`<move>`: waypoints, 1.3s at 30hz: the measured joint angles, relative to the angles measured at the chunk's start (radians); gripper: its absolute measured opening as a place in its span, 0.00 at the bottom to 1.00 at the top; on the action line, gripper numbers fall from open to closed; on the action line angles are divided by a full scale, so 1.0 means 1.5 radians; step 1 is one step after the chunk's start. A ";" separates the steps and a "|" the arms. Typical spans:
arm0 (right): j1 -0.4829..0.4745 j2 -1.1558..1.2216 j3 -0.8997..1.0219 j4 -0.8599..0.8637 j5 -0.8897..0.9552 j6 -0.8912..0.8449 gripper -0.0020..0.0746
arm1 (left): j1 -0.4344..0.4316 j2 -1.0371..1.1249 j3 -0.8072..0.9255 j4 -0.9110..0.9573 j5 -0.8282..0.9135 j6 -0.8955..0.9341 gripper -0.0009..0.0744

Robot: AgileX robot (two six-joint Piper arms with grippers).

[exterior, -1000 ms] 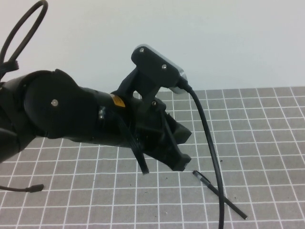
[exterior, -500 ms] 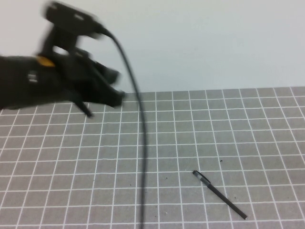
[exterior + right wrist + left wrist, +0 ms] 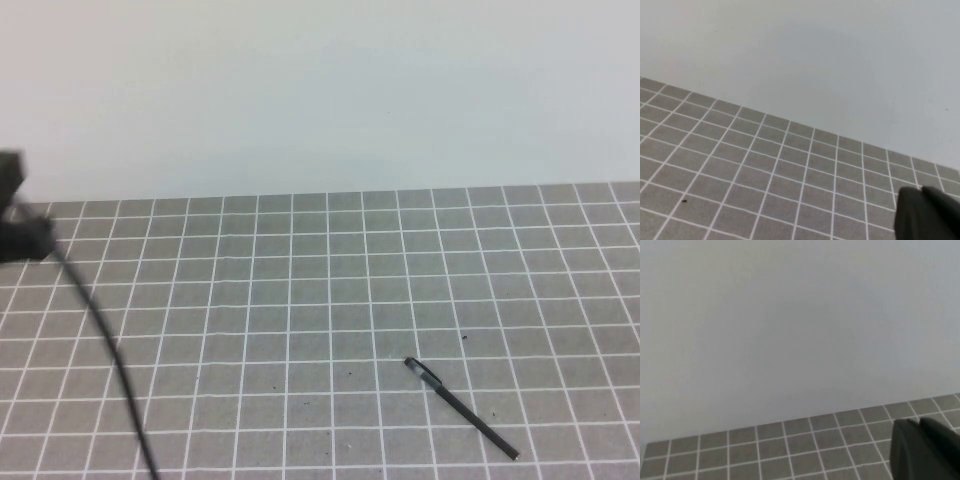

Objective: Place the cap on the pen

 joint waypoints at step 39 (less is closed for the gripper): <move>0.000 0.000 0.000 -0.001 0.000 0.000 0.02 | 0.113 -0.606 0.469 0.357 -0.061 -0.373 0.01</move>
